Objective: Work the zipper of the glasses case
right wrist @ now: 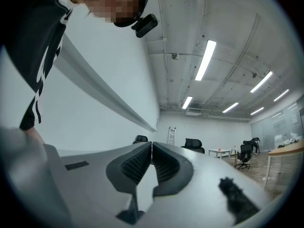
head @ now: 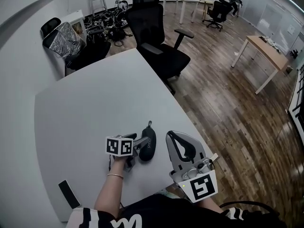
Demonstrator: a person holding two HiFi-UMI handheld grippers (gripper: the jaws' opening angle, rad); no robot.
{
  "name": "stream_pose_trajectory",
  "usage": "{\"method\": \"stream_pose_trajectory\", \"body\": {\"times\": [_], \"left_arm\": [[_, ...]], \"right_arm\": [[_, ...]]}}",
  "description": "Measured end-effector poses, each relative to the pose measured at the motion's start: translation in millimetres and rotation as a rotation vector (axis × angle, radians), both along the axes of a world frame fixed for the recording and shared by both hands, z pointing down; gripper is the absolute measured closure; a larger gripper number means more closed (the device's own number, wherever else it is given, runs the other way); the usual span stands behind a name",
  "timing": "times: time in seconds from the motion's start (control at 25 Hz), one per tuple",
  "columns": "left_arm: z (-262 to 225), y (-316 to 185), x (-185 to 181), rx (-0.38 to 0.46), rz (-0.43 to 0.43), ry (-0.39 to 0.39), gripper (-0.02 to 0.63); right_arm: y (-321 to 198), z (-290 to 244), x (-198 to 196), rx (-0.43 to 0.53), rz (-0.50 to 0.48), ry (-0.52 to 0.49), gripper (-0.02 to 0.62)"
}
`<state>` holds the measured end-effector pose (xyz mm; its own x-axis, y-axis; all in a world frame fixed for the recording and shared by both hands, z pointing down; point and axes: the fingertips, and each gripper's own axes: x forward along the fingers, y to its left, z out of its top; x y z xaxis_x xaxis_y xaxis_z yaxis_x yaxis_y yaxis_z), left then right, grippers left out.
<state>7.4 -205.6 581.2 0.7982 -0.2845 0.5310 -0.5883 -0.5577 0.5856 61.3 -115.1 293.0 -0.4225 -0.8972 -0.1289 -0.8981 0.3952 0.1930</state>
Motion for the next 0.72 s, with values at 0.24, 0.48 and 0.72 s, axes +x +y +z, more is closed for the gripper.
{"method": "stream_pose_trajectory", "body": {"times": [0.24,0.48,0.72], "left_arm": [[19.4,8.4,30.6,-0.019,0.074,-0.066,0.279],[28.2,19.7,69.2,0.010,0.159,-0.176,0.207],[36.0,29.3,89.6,-0.052,0.197,-0.212,0.207]], "right_arm": [[-1.1,11.6,12.2,-0.025,0.004,-0.014,0.586],[0.2,5.8,25.6,-0.001,0.006,-0.081,0.586],[-2.4,8.3,37.1,-0.015,0.016,-0.084,0.586]]}}
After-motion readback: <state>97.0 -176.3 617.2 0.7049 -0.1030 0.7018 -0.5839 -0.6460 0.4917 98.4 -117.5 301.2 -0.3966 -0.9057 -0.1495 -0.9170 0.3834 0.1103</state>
